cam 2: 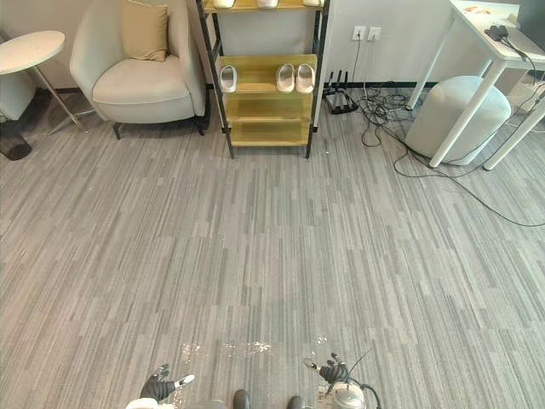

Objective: Organize the slippers on the shoe rack

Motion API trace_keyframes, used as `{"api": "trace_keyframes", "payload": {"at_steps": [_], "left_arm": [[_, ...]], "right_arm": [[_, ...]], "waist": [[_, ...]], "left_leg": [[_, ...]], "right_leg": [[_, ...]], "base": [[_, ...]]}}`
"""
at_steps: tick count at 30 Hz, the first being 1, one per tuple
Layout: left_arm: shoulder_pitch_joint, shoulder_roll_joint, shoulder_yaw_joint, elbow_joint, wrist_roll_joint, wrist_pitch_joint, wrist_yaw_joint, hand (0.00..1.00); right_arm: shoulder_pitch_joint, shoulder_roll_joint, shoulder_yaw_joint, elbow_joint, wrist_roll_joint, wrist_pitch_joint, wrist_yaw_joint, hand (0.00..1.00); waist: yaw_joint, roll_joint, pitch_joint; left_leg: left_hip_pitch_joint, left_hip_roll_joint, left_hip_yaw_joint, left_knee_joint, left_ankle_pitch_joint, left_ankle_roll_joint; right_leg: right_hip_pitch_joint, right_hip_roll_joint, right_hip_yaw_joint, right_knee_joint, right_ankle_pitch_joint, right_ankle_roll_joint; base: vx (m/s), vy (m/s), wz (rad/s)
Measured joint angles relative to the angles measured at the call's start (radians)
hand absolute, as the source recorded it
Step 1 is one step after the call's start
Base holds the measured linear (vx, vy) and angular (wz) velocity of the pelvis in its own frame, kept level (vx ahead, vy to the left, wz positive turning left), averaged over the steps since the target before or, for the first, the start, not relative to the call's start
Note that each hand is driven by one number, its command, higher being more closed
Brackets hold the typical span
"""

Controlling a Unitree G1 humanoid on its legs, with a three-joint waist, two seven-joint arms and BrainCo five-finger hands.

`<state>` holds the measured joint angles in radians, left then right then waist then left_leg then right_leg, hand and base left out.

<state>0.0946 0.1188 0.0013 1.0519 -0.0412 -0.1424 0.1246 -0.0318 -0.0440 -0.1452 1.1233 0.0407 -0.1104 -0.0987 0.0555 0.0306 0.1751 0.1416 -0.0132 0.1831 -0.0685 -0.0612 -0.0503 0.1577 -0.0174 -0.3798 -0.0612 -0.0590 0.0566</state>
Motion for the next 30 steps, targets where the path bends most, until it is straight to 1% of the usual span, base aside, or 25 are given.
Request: {"api": "trace_keyframes", "payload": {"at_steps": [4, 25, 30], "left_arm": [[-0.002, 0.005, 0.0, 0.0, -0.001, 0.0, 0.001, 0.0], [-0.003, 0.005, 0.0, 0.002, -0.001, 0.0, 0.004, 0.0], [-0.003, 0.007, 0.0, 0.002, -0.003, 0.001, 0.004, 0.0]], "right_arm": [[-0.001, 0.003, 0.0, 0.0, 0.001, 0.0, 0.0, 0.0], [0.0, 0.004, -0.001, 0.0, 0.003, 0.0, 0.0, 0.0], [0.002, 0.004, 0.0, 0.0, 0.003, 0.001, 0.001, 0.0]], "waist": [[0.001, -0.007, 0.006], [0.003, -0.008, 0.006], [0.004, -0.014, 0.007]], "left_leg": [[0.0, 0.0, 0.007, 0.0, 0.0, 0.0], [0.008, -0.001, 0.027, -0.001, 0.0, 0.0], [0.012, -0.001, 0.027, 0.004, -0.002, 0.001]], "right_leg": [[0.0, 0.001, 0.005, -0.007, 0.004, -0.005], [0.006, 0.001, 0.012, -0.017, 0.01, -0.015], [0.018, 0.002, 0.005, -0.026, 0.01, -0.015]], "base": [[-0.01, -0.013, -0.04], [0.0, -0.004, -0.01], [-0.01, -0.006, 0.01]]}}
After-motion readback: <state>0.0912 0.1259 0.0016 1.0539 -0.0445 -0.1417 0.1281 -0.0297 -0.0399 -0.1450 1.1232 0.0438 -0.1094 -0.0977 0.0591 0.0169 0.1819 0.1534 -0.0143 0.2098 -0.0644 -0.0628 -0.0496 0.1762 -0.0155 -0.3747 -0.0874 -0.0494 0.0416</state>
